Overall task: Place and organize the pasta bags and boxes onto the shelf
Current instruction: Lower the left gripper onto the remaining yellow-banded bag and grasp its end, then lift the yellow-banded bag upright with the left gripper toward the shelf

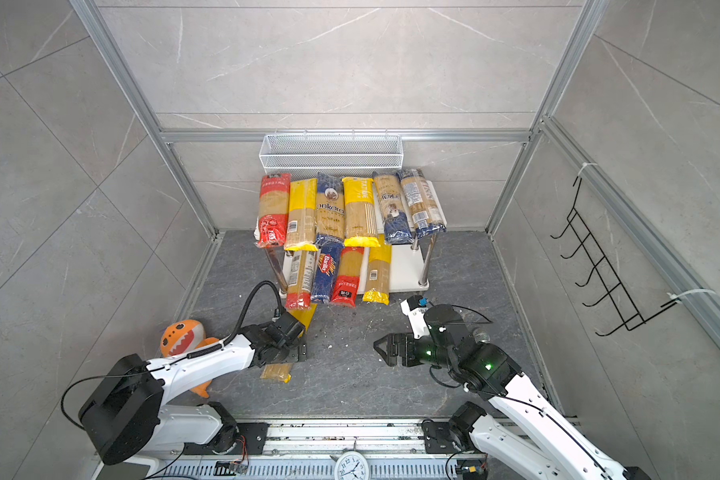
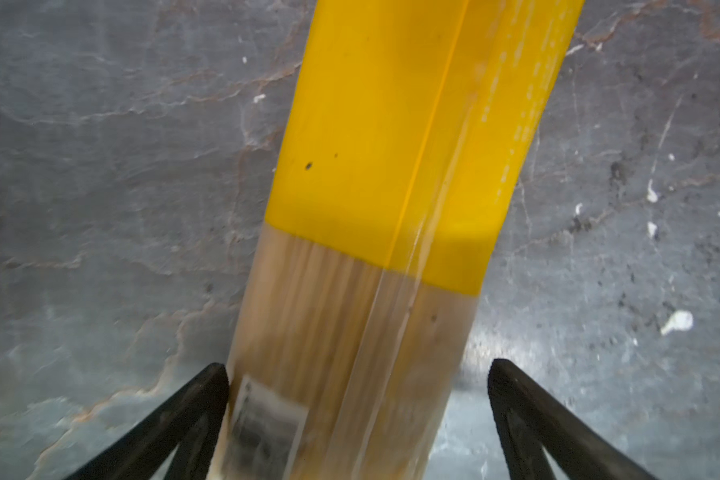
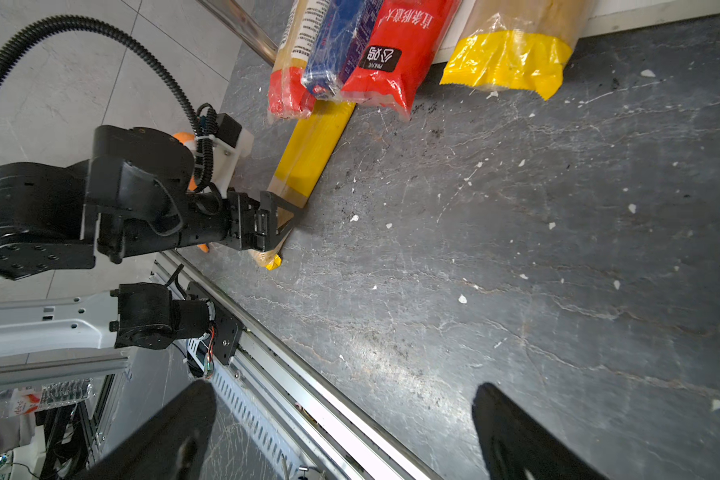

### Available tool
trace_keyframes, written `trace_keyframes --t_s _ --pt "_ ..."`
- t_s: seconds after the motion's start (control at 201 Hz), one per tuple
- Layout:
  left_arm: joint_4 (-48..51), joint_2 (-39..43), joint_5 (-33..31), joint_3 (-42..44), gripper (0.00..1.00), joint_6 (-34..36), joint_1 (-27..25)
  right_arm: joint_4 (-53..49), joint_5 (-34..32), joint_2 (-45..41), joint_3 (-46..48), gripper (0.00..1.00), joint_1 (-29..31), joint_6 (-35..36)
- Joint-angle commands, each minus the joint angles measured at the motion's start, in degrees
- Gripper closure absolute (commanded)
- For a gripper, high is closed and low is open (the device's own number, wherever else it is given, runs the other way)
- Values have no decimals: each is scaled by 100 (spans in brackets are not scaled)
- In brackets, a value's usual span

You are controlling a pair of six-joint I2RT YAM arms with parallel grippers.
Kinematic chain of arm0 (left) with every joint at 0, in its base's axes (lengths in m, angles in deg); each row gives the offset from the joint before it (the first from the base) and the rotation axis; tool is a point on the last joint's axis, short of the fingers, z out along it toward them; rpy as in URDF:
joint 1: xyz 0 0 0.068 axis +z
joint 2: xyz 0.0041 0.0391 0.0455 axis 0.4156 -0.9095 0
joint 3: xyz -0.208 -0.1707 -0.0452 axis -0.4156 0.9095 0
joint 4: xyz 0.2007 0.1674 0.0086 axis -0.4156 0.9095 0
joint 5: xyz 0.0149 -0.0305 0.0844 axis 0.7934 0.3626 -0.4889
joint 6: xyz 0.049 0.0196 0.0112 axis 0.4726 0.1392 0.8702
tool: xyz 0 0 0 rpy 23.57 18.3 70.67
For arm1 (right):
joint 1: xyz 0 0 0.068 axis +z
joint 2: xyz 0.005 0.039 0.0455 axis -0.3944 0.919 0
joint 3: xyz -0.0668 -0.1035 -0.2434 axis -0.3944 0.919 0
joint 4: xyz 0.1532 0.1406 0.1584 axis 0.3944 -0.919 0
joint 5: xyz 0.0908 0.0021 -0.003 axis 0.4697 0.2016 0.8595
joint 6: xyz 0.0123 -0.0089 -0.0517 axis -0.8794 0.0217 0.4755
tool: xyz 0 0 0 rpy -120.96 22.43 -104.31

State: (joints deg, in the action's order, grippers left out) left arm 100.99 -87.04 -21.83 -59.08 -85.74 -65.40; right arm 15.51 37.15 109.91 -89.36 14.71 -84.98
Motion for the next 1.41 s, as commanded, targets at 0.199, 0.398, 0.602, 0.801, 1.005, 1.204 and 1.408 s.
trace_keyframes --t_s 0.199,0.398,0.602,0.801,1.005,1.204,1.408 --pt "-908 -187 396 659 1 -222 80 -209 -73 8 -270 0 22 -106" --pt "-1184 -235 693 1031 40 -418 24 -273 -53 43 -358 0 27 -120" --pt "-1116 -156 888 1137 81 -513 -227 -443 -157 -112 -396 0 25 -188" --pt "-901 443 1078 1257 100 -606 -491 -464 -176 -133 -418 0 26 -250" --pt "-450 1996 1547 1444 100 -711 -631 -302 -7 -1 -443 0 25 -346" --pt "168 3888 1784 1507 100 -758 -632 -225 53 21 -510 0 29 -383" --pt "303 4722 2077 1324 100 -696 -627 -123 106 48 -499 0 28 -444"
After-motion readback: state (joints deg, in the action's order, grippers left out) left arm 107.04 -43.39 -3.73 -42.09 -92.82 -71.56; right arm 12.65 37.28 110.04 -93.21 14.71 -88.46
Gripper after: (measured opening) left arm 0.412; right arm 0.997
